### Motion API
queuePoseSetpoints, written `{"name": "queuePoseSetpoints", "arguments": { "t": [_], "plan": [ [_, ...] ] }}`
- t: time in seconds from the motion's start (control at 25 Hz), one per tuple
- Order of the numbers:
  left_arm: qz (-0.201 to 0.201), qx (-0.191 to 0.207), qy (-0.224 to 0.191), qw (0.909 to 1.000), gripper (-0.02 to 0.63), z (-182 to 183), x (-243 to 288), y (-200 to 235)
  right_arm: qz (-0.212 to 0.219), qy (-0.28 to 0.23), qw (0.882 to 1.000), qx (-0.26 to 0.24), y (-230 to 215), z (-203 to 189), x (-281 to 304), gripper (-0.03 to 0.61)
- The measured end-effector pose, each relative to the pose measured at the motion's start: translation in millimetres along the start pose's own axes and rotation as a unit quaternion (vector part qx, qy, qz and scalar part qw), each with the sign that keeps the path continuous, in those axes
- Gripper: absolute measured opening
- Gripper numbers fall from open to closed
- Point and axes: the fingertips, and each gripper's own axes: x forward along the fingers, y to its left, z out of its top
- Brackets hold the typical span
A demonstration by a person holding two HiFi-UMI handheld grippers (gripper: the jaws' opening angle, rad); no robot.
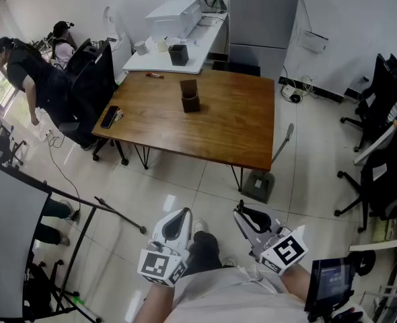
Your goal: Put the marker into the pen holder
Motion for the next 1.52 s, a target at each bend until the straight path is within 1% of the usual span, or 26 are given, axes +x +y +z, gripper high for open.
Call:
{"name": "queuePoseSetpoints", "arguments": {
  "t": [0.16,0.36,0.56,0.68,0.76,0.92,1.12,1.32,1.44,1.52],
  "plan": [
    [-0.004,-0.002,-0.01,0.9999,0.011,8.7,38.9,42.3,-0.006,0.0,1.0,-0.009,-30.4,6.2,49.4,0.037],
    [-0.021,0.003,-0.018,0.9996,0.011,37.2,95.7,107.0,-0.017,0.006,1.0,-0.012,-70.6,20.5,127.0,0.037],
    [-0.036,-0.001,-0.017,0.9992,0.011,65.1,148.3,183.4,-0.036,0.007,0.999,-0.013,-109.5,42.4,210.4,0.037],
    [-0.04,0.007,-0.012,0.9991,0.011,80.4,176.3,221.0,-0.051,0.007,0.999,-0.008,-133.8,50.4,250.8,0.037],
    [-0.039,0.003,-0.008,0.9992,0.011,86.3,195.1,241.2,-0.056,0.007,0.998,0.002,-149.8,53.6,272.1,0.037],
    [-0.035,-0.008,0.004,0.9994,0.011,80.2,229.0,270.6,-0.055,0.009,0.998,0.008,-180.5,52.6,307.3,0.037],
    [-0.014,-0.024,0.007,0.9996,0.011,82.1,268.3,295.8,-0.035,-0.001,0.999,0.011,-219.6,58.7,347.9,0.037],
    [-0.001,-0.014,0.015,0.9998,0.011,95.7,306.5,313.4,-0.016,-0.008,1.0,0.012,-258.5,65.7,380.7,0.037],
    [0.002,-0.015,0.018,0.9997,0.011,95.6,323.8,329.4,-0.021,0.001,1.0,0.02,-278.8,55.7,401.8,0.037],
    [-0.002,-0.022,0.025,0.9994,0.011,88.1,329.4,340.4,-0.029,0.009,0.999,0.035,-286.2,47.8,414.5,0.037]
  ]
}}
